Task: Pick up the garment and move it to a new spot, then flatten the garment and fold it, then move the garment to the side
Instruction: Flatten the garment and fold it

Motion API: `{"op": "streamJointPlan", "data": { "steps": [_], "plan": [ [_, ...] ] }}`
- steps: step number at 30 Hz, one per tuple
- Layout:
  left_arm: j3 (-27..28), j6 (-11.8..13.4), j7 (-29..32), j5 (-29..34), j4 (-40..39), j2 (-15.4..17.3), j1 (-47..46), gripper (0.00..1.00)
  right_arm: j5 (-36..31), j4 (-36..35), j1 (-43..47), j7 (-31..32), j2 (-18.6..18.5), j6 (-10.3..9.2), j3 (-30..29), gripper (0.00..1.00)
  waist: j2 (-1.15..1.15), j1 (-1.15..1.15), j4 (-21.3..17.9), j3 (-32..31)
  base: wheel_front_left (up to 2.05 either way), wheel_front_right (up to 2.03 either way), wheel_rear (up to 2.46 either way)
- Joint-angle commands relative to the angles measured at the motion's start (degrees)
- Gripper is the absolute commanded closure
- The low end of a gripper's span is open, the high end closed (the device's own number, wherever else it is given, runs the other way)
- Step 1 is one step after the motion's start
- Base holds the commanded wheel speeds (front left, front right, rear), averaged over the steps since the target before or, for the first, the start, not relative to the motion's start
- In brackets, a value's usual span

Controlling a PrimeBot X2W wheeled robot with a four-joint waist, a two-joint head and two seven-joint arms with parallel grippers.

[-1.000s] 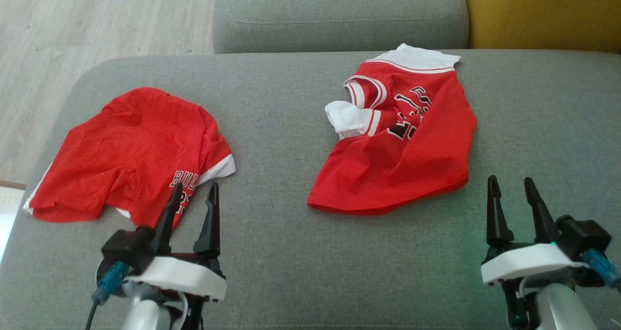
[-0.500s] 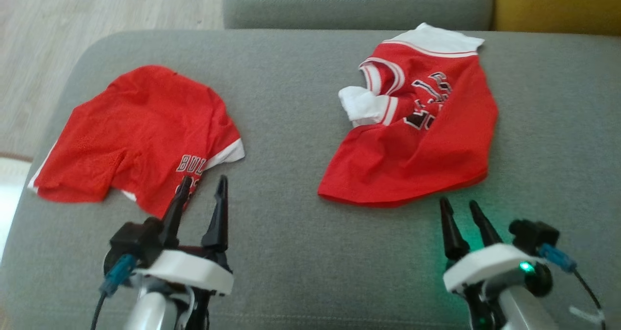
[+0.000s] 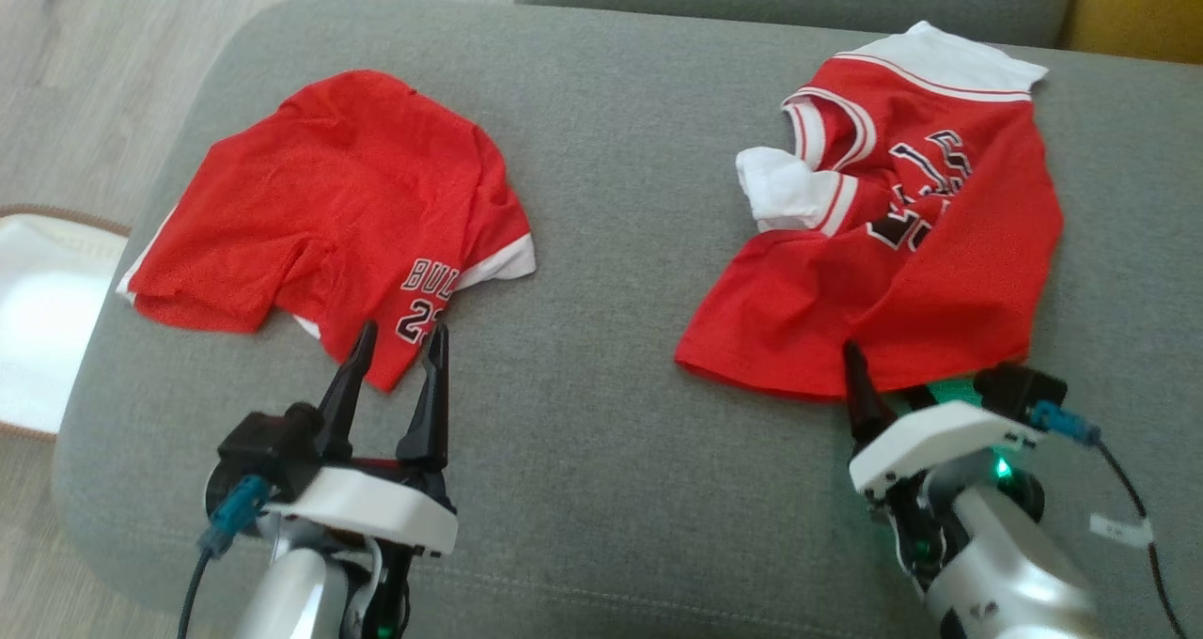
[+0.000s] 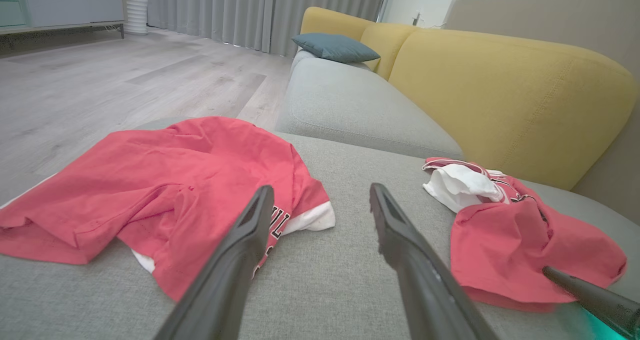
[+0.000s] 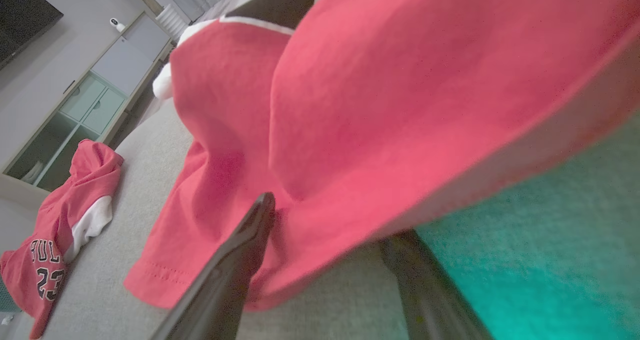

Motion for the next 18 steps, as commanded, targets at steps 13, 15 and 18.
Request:
{"op": "streamJointPlan", "data": {
  "steps": [13, 15, 18],
  "plan": [
    [2.1, 0.3, -0.3, 0.0, -1.9, 0.4, -3.4, 0.00, 7.1, 7.2, -6.8, -3.4, 0.5, 0.22, 12.5, 1.00, 0.00, 0.00, -0.7, 0.7, 0.00, 0.00, 0.00],
    [2.2, 0.3, -0.3, 0.0, -1.9, 0.4, -3.3, 0.00, 6.2, 7.9, -7.5, -4.2, 0.5, 0.22, 12.6, 1.00, 0.00, 0.00, -1.7, 0.2, 0.00, 0.00, 0.00],
    [2.5, 0.4, -0.3, 0.0, -1.9, 0.4, -3.0, 0.00, 4.6, 8.6, -8.3, -4.6, 0.5, 0.22, 12.1, 1.00, 0.00, 0.00, -2.7, -0.5, 0.00, 0.00, 0.00]
  ]
}}
